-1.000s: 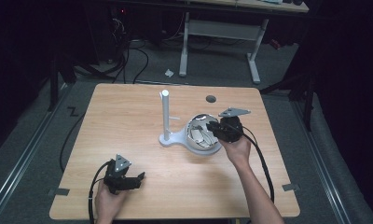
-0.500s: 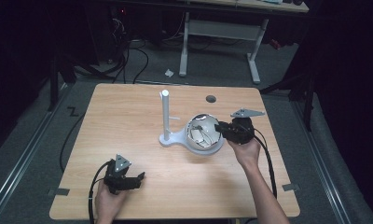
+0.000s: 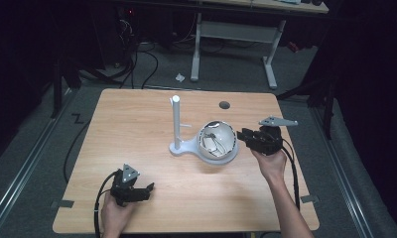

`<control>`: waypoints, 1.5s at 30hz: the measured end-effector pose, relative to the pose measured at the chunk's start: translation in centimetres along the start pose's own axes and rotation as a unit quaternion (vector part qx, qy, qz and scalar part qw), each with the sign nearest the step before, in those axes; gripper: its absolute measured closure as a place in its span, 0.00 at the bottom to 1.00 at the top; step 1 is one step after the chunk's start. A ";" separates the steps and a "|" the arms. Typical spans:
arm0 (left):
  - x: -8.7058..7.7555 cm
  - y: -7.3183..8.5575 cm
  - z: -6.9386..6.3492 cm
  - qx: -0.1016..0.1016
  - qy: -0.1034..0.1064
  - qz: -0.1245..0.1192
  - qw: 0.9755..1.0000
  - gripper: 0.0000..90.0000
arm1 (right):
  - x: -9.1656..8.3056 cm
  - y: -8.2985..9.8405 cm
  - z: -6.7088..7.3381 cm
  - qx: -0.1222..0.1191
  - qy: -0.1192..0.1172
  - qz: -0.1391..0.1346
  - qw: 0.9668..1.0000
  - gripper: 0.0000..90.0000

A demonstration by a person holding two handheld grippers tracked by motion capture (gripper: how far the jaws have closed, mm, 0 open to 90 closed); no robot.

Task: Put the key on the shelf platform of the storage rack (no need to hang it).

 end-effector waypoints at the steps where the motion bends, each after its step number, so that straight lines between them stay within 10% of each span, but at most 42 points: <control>1: 0.0 0.0 0.0 0.000 0.000 0.000 1.000 0.18 | -0.1 0.2 -0.1 0.003 -0.001 0.000 1.000 0.76; 45: 0.0 0.0 0.0 0.000 -0.001 0.000 1.000 0.18 | -5.3 5.4 -0.3 0.036 0.014 -0.034 0.999 0.74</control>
Point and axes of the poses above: each handheld gripper's, and its own axes: x roughly forward along the jaws, y roughly out of its underside, z roughly to its left, the point moved 9 cm from there along x, roughly forward along the jaws, and after that the axes turned 11 degrees about -x, right-handed, at the moved point
